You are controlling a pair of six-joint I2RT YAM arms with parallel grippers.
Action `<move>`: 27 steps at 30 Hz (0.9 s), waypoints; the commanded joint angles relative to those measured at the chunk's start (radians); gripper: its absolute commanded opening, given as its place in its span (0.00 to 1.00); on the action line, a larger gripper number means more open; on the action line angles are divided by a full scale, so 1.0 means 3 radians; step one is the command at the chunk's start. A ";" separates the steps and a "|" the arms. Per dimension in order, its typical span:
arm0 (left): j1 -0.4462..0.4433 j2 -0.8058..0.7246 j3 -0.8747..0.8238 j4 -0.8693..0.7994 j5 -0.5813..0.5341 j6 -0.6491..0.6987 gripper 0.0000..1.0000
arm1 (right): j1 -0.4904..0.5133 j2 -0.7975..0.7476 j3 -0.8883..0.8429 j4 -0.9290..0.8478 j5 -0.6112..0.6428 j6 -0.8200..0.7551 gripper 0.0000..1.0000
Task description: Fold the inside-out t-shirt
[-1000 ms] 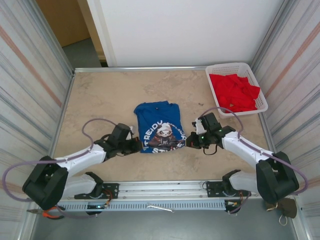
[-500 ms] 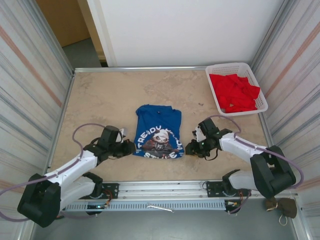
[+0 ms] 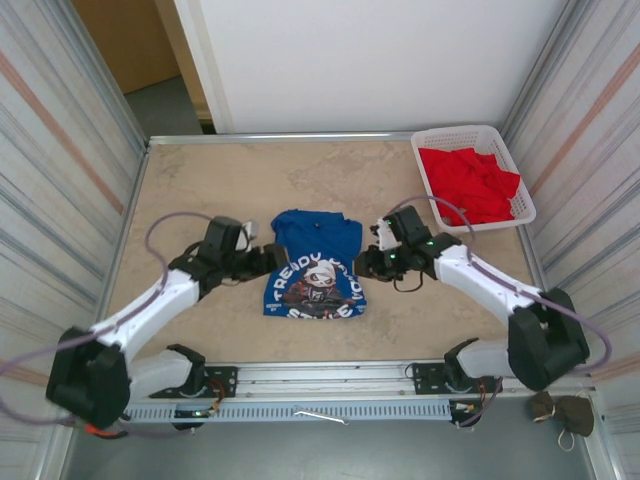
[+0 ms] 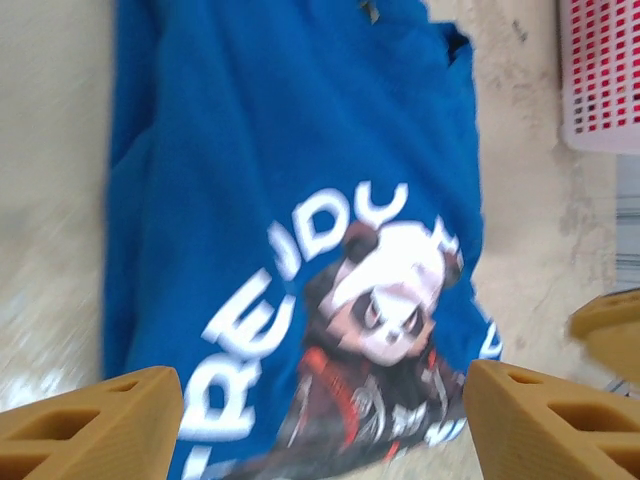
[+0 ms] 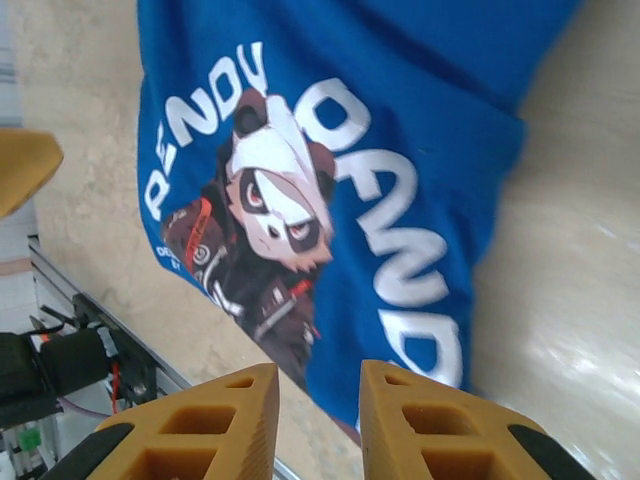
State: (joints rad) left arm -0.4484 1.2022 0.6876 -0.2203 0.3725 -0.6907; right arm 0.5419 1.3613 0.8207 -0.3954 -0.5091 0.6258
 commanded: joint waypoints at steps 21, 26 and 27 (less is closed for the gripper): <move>0.0545 0.1087 0.0854 0.0144 -0.0048 0.0814 0.79 | -0.0643 0.0981 0.0848 -0.0064 0.0269 -0.0295 0.75; 0.0631 0.1729 0.1501 -0.0214 -0.0023 0.1127 0.83 | -0.0719 0.1523 0.1314 -0.0065 0.0373 -0.0295 0.79; 0.0633 0.1846 0.1620 -0.0275 -0.0007 0.1169 0.84 | -0.0713 0.1620 0.1400 -0.0064 0.0377 -0.0278 0.80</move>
State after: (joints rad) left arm -0.2573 1.6772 1.1137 -0.1848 0.3584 -0.4355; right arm 0.3229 1.7634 1.1969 -0.3531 -0.4328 0.5663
